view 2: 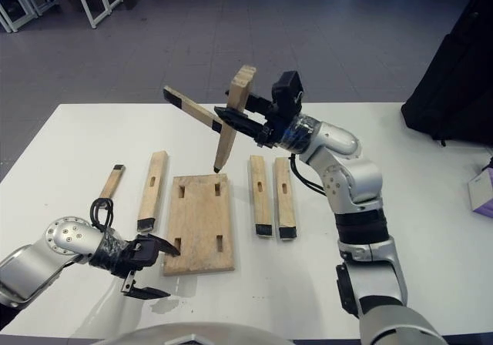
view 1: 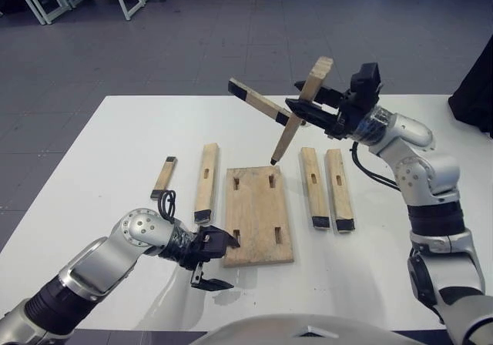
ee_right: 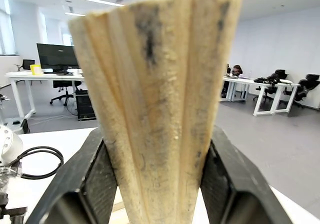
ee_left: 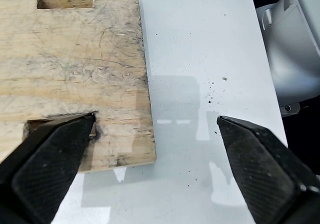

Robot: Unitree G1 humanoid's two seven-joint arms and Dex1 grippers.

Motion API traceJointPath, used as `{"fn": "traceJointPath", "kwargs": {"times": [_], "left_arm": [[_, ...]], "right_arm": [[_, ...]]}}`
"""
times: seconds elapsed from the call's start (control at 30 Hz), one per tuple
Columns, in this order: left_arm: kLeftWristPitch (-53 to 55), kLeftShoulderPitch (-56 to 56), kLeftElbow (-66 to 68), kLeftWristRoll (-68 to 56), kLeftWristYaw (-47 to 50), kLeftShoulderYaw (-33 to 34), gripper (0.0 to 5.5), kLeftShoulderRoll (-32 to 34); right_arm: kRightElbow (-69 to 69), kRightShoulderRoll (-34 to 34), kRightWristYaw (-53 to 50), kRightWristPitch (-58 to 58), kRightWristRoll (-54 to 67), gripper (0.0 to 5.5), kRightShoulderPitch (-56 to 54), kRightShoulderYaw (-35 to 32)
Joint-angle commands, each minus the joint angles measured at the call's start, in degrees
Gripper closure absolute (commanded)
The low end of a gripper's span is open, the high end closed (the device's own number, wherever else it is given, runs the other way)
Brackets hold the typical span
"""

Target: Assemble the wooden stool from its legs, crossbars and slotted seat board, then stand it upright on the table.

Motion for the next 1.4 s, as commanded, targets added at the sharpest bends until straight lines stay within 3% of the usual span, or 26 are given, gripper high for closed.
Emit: {"fn": "traceJointPath", "kwargs": {"times": [0.03,0.5,0.8,1.4], "left_arm": [[1.1,1.7,1.3,1.3,-1.5,-2.2,0.99,1.1],[-2.1,4.2,3.3,6.0,1.3,-3.2,0.99,1.3],[-1.1,5.0,1.9,7.6,2.5,-4.2,0.99,0.4],[-0.9,5.3,1.5,8.3,4.2,-5.5,0.99,-1.4]], "right_arm": [[4.8,0.6,6.4,-6.7,-6.2,3.47,-0.7,4.8],[6.4,-4.6,23.6,-2.3,-5.7,3.47,3.9,8.9],[16.0,-3.6,18.5,3.0,-7.6,3.48,1.5,7.2],[28.9,-6.4,18.5,1.8,-16.3,3.48,2.5,16.2]]}}
